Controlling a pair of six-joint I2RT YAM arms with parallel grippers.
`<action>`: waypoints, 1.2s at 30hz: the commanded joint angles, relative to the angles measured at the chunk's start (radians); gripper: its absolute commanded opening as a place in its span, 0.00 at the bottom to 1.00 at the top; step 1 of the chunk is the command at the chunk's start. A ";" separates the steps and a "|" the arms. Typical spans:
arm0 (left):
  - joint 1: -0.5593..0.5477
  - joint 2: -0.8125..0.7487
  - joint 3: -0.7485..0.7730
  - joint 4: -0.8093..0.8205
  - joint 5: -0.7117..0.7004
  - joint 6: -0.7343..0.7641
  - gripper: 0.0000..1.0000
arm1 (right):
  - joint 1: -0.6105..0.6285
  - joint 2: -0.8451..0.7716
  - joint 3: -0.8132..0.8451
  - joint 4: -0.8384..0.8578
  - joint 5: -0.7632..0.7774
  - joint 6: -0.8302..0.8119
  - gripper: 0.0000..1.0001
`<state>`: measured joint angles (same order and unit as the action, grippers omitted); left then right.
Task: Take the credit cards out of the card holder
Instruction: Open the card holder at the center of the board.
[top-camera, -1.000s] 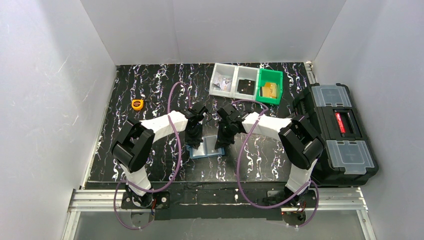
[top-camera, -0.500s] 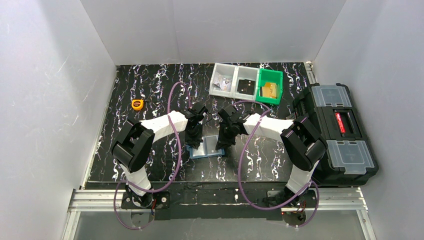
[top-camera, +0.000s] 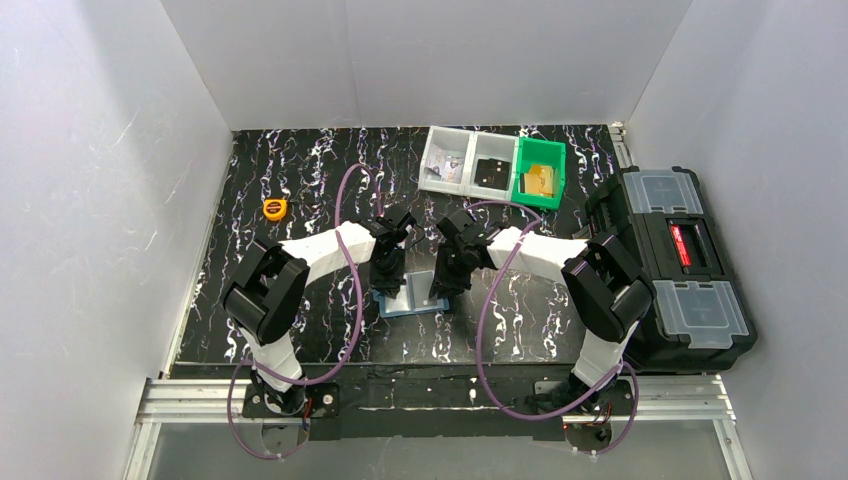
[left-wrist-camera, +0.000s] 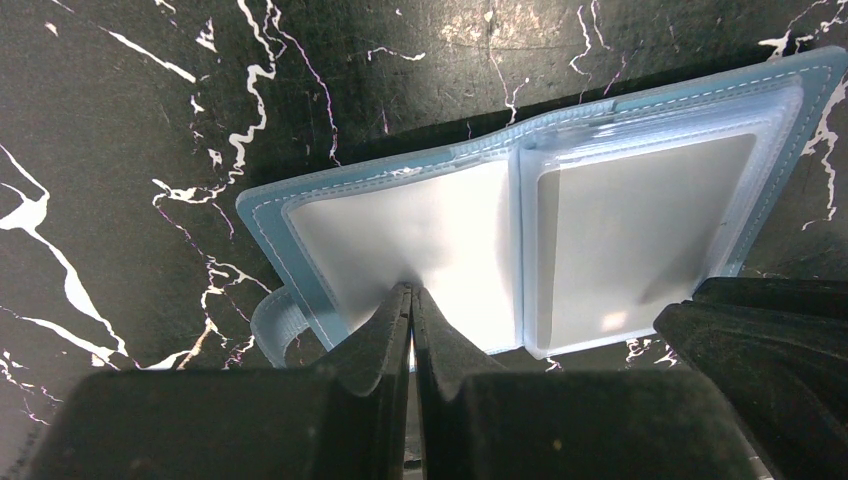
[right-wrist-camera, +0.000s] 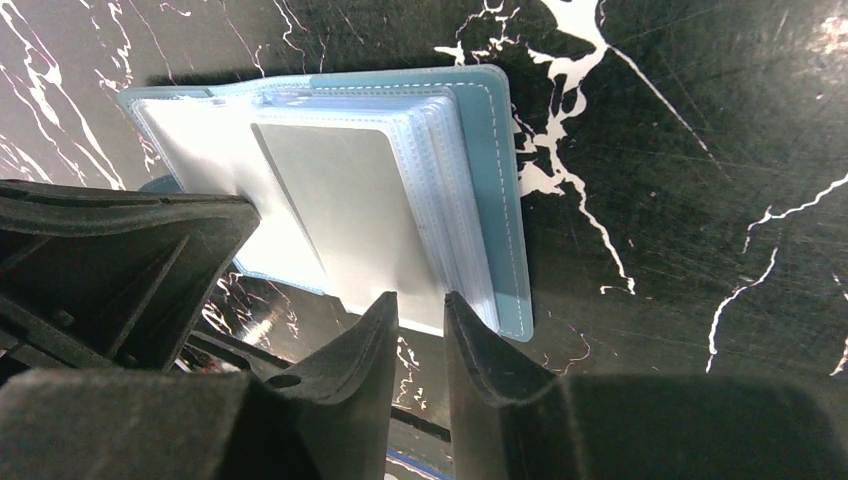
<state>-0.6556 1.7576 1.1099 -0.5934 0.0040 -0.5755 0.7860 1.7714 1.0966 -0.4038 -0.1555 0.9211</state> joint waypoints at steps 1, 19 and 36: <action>0.001 0.016 -0.028 -0.023 -0.010 0.013 0.03 | -0.001 -0.021 -0.013 -0.006 0.033 0.002 0.32; 0.001 0.019 -0.023 -0.025 -0.004 0.020 0.02 | 0.000 0.019 0.011 0.016 -0.020 -0.008 0.39; 0.001 0.022 -0.023 -0.011 0.033 0.027 0.02 | 0.009 0.001 0.088 0.010 -0.099 -0.013 0.52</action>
<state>-0.6525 1.7576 1.1099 -0.5911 0.0193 -0.5575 0.7872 1.7737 1.1320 -0.3946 -0.2188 0.9127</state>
